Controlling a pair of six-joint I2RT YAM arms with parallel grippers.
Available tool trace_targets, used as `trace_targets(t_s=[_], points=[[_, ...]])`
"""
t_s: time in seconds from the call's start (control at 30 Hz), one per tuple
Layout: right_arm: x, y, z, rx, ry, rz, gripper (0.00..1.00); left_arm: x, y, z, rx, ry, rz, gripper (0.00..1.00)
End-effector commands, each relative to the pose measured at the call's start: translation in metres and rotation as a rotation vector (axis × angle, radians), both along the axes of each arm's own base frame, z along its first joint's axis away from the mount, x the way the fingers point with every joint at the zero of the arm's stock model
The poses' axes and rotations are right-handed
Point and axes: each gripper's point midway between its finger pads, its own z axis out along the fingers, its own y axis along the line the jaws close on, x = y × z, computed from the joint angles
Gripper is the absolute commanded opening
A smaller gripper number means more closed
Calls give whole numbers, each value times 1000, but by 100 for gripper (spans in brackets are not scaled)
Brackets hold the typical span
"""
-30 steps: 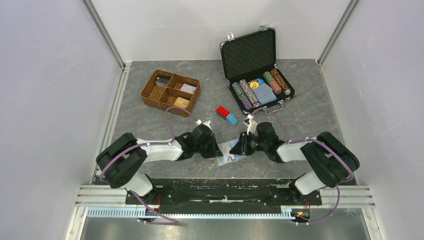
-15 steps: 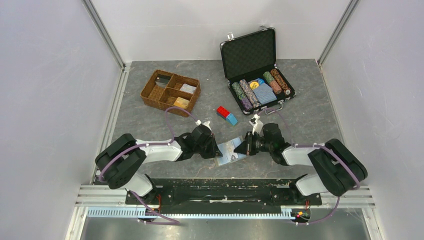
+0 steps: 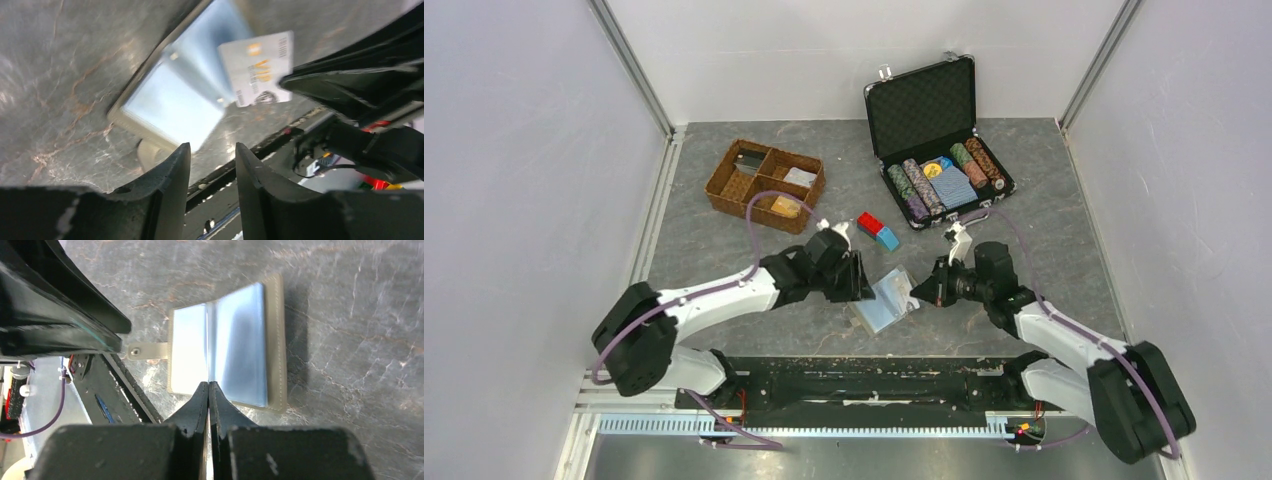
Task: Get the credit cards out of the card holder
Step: Remove the credit card from the card holder.
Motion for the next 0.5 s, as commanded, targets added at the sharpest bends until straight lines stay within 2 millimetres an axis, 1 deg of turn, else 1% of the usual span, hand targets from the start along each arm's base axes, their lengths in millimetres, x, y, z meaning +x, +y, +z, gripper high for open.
trace_targets(t_s=[0.0, 0.1, 0.17, 0.3, 0.47], points=[[1, 4, 44, 18, -144, 107, 0, 18, 2, 76, -2, -207, -76, 47], [-6, 11, 65, 75, -183, 161, 0, 18, 7, 107, -12, -296, -122, 49], [-12, 16, 76, 130, -198, 189, 0, 14, 7, 120, -30, -342, -172, 51], [-24, 24, 95, 243, -216, 242, 0, 1, 3, 135, -82, -414, -305, 52], [-44, 29, 112, 365, -246, 301, 0, -12, -1, 141, -125, -445, -413, 55]])
